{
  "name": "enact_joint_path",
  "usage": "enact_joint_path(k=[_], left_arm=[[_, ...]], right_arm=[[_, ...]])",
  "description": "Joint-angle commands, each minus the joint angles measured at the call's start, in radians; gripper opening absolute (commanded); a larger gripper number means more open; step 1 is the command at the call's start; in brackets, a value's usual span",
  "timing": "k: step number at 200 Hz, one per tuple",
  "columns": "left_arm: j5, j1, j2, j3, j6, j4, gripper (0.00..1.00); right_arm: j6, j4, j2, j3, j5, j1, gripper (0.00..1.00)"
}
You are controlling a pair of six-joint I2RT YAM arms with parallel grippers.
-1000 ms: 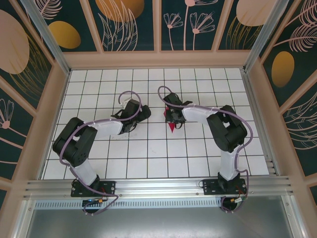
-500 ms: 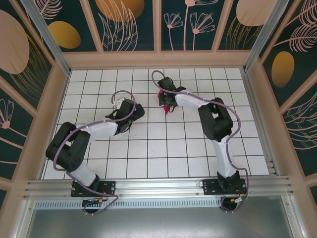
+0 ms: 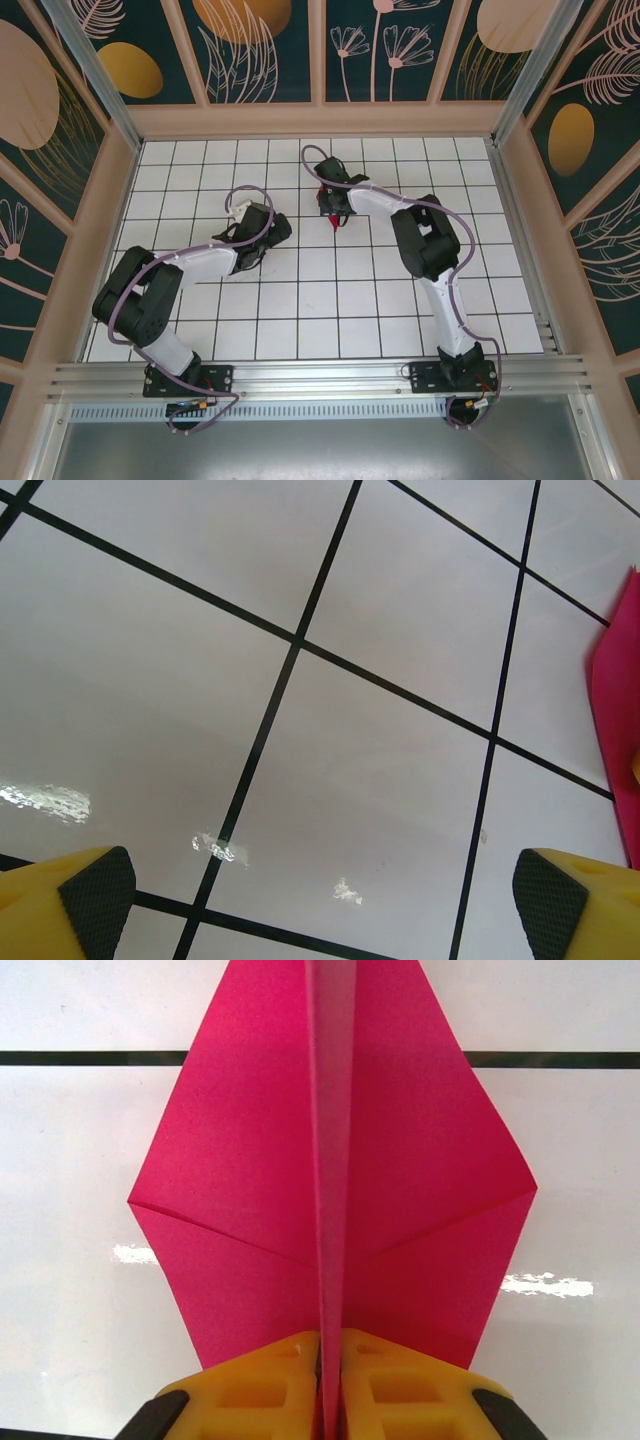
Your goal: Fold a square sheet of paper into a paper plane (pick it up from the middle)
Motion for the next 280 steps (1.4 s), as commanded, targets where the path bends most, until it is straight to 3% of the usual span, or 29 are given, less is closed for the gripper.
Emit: enact_joint_path(k=[1,47,84,127,139,156,192,214,246,262,280], left_arm=[[0.011,0.006,-0.004,-0.004,-0.002,0.006,0.99],[-0.018,0.006,-0.015,0.037,0.021,-0.025,0.98],[-0.122,0.007,-0.023,0.138,0.077,-0.096,0.99],[-0.199,0.066,-0.071,0.214,0.161,-0.137,0.98],[-0.220,0.091,-0.107,0.200,0.218,-0.120,0.98],[-0.234,0.130,-0.172,0.131,0.303,-0.056,0.99],[-0.370,0.200,-0.321,-0.043,0.438,0.107,0.99],[-0.424,0.251,-0.380,-0.156,0.508,0.198,0.98],[-0.433,0.300,-0.411,-0.296,0.669,0.371,0.98],[-0.427,0.324,-0.410,-0.370,0.700,0.485,0.99],[-0.335,0.371,-0.405,-0.410,0.703,0.556,0.99]], right_arm=[[0.021,-0.059,0.053,0.019,0.013,0.004,0.14],[0.039,-0.079,-0.070,0.048,0.007,0.006,0.27],[0.047,-0.055,-0.250,0.010,0.001,-0.004,0.53],[0.040,0.047,-0.495,-0.163,0.045,-0.044,0.72],[0.025,0.098,-0.573,-0.245,0.092,-0.099,0.79],[0.007,0.177,-0.693,-0.375,0.144,-0.160,0.98],[-0.036,0.312,-0.891,-0.652,0.340,-0.302,0.99],[-0.042,0.386,-0.957,-0.813,0.377,-0.413,0.99],[-0.042,0.590,-1.008,-1.073,0.295,-0.572,0.99],[-0.080,0.761,-1.010,-1.204,0.311,-0.588,0.99],[-0.136,0.899,-1.000,-1.286,0.315,-0.590,0.99]])
